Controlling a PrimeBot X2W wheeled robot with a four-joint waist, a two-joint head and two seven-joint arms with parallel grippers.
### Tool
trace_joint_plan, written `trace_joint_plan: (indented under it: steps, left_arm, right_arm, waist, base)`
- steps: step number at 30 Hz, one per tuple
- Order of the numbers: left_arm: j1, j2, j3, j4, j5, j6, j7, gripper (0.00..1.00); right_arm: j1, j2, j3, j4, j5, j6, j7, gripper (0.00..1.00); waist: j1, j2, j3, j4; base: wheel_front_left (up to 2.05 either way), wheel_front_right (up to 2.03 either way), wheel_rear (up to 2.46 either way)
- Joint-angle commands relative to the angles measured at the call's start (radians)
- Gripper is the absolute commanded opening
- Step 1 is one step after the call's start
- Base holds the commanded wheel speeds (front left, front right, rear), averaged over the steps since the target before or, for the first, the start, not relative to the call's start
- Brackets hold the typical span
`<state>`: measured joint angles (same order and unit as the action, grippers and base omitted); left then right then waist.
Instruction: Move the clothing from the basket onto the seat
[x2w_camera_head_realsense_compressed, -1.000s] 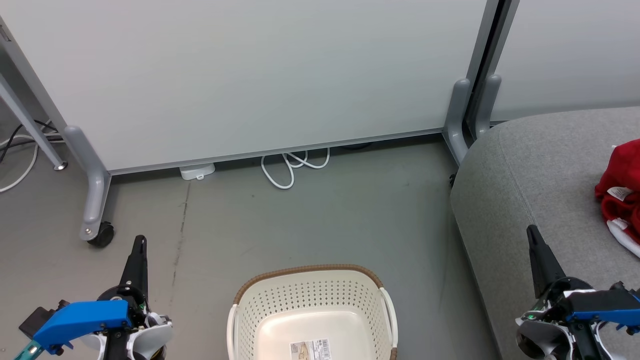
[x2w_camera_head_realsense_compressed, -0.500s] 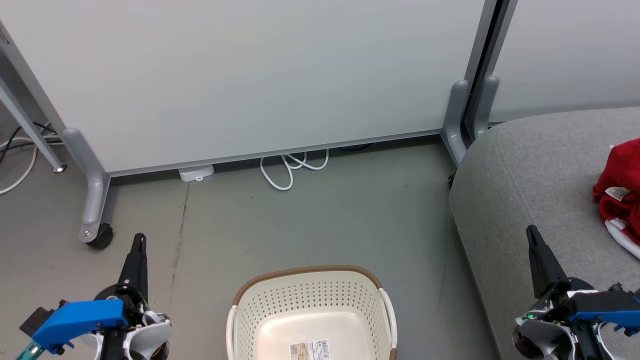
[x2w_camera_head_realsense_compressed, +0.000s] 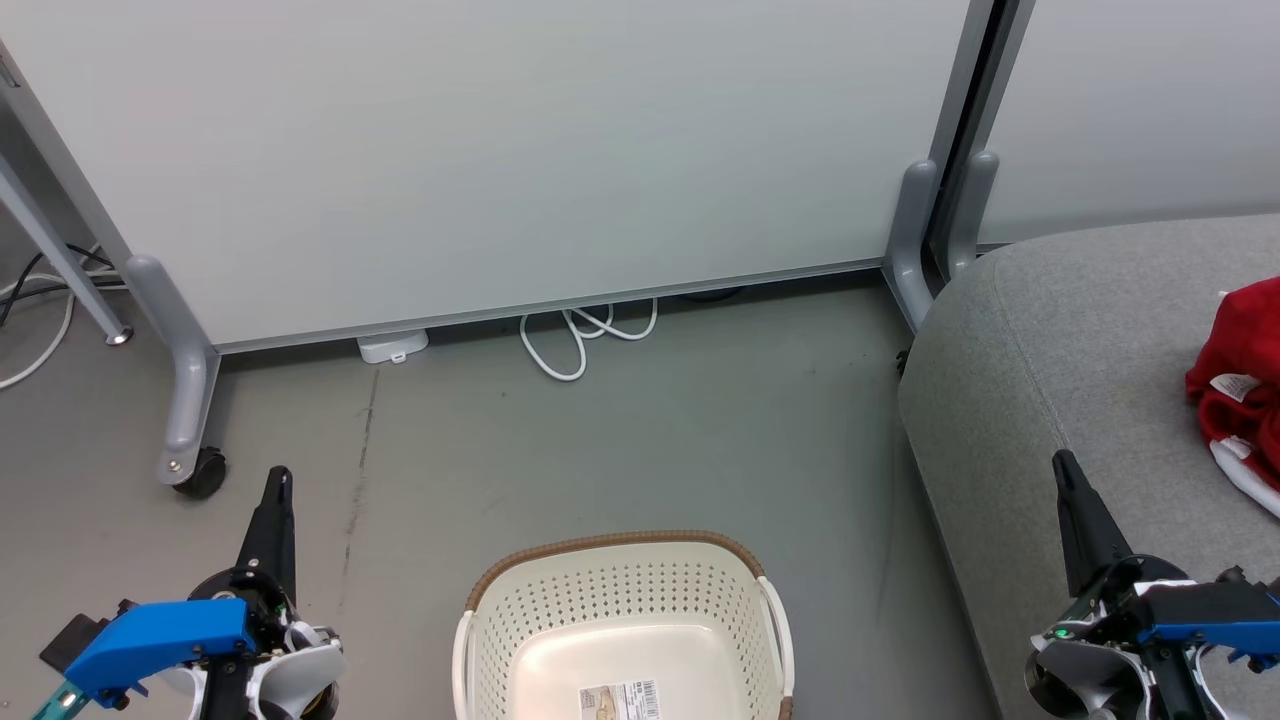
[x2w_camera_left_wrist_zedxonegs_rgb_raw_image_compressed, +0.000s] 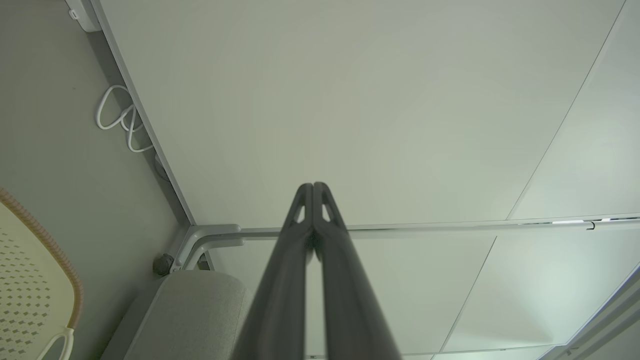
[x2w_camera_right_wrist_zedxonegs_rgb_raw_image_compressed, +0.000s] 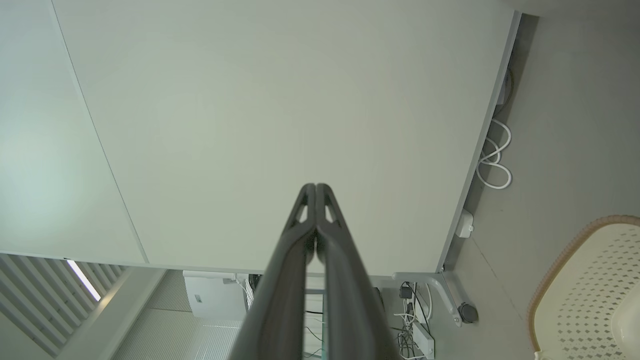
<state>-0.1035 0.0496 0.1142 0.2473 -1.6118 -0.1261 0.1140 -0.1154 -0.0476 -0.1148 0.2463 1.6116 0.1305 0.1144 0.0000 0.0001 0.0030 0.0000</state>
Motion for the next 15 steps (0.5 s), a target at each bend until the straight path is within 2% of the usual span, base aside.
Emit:
trace_joint_plan:
  steps: [1,15]
  left_arm:
    - [-0.01,0.001,0.002,-0.004,-0.002,-0.009,0.004,0.0]
    - [-0.01,0.001,0.002,-0.004,-0.002,-0.009,0.004,0.0]
  right_arm:
    - [0.013,-0.005,0.001,-0.003,0.002,0.0,0.004,0.0]
    - [0.013,-0.005,0.001,-0.003,0.003,0.0,0.003,0.0]
  waist:
    - [0.0,-0.0001,0.0,0.0]
    - [0.0,-0.0001,0.0,0.0]
  base:
    - [0.0,0.0,0.0]
    - [0.0,0.0,0.0]
